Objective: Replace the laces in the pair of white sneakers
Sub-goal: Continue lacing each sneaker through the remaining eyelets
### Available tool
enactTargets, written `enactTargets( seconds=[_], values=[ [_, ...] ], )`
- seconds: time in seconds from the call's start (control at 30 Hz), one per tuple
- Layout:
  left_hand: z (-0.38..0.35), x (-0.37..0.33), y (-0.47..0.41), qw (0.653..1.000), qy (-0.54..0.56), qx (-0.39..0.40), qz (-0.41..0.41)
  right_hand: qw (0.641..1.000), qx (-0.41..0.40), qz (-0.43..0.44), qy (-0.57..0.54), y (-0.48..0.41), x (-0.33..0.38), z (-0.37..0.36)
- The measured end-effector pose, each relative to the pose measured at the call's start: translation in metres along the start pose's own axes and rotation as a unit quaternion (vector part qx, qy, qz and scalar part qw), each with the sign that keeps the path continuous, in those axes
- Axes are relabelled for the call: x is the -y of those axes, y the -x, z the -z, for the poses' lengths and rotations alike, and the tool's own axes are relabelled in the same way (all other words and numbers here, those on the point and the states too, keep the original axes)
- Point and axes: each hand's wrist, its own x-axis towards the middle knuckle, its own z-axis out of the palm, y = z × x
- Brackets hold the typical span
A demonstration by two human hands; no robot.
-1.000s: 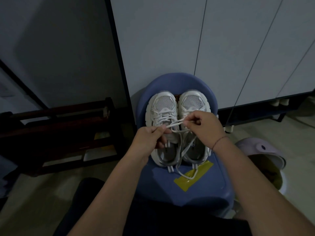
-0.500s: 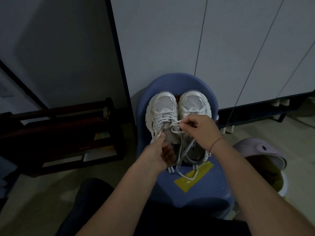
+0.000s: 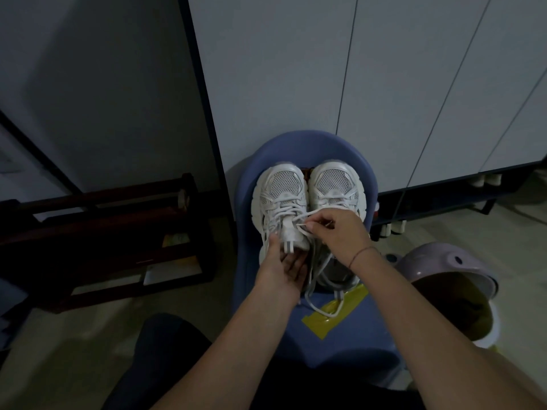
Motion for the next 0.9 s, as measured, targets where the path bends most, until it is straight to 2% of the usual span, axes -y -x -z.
enactTargets(
  seconds=[0.17, 0.47, 0.9],
  values=[
    [0.0, -0.004, 0.001, 1.0, 0.009, 0.014, 0.008, 1.0, -0.022, -0.008, 0.014, -0.007, -0.003, -0.005],
    [-0.001, -0.005, 0.005, 1.0, 0.012, 0.009, 0.013, 0.998, -0.01, 0.006, 0.069, -0.015, -0.001, -0.006],
    [-0.002, -0.008, 0.011, 0.999, -0.003, 0.035, -0.002, 0.998, -0.001, 0.01, 0.067, -0.021, 0.0, -0.006]
  ],
)
